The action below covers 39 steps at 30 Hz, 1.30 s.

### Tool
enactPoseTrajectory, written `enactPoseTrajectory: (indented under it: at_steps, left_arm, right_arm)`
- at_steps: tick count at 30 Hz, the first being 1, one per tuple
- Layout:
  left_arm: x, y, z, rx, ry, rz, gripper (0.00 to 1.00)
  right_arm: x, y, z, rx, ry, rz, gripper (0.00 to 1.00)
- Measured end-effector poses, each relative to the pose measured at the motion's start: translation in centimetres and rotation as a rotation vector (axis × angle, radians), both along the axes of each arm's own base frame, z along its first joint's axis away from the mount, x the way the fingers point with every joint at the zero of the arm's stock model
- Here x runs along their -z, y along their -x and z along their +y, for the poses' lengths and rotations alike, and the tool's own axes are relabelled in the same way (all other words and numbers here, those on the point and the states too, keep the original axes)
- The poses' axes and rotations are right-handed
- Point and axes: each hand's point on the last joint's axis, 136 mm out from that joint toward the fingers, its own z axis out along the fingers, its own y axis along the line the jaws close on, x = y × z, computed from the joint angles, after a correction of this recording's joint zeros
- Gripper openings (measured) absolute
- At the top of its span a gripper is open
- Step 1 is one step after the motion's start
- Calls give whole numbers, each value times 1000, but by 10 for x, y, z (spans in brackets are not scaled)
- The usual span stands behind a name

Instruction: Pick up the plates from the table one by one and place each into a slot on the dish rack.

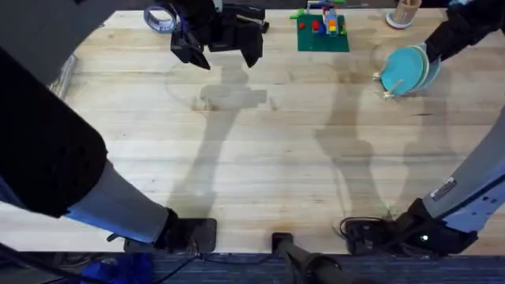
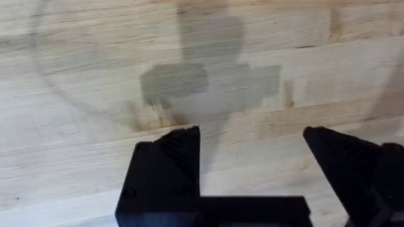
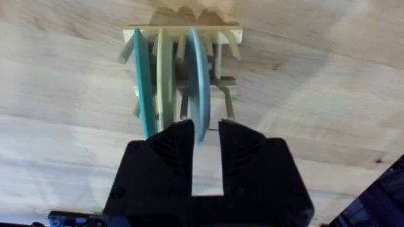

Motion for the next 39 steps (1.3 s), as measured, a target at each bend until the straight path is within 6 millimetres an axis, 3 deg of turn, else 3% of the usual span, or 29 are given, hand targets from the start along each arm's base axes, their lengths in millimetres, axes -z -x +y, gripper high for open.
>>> enactPoseTrajectory:
  at_steps: [9, 13, 17, 21, 22, 25, 26, 30, 39]
  left_arm:
    - [0, 0, 0, 0, 0, 0, 995]
    - [0, 0, 0, 0, 0, 0, 996]
    - [0, 0, 0, 0, 0, 0, 995]
    - [0, 0, 0, 0, 0, 0, 995]
    - [0, 0, 0, 0, 0, 0, 995]
    - [0, 0, 0, 0, 0, 0, 994]
    - [0, 0, 0, 0, 0, 0, 995]
    - [0, 0, 0, 0, 0, 0, 995]
    - [1, 1, 2, -18, -8, 7, 994]
  right_arm:
    - [-1, -2, -1, 0, 4, -12, 253]
    - [-12, -5, -2, 0, 18, -51, 289]
    - [-46, -1, 0, 0, 45, -131, 304]
    - [-86, 8, 3, 14, 74, -223, 425]
    - [-95, 11, 4, 21, 80, -243, 483]
    - [-118, 19, 7, 31, 96, -298, 901]
    - [-125, 21, 7, 31, 101, -315, 968]
    - [-157, 33, 19, 41, 84, -410, 995]
    - [-231, 67, 69, 8, -53, -651, 996]
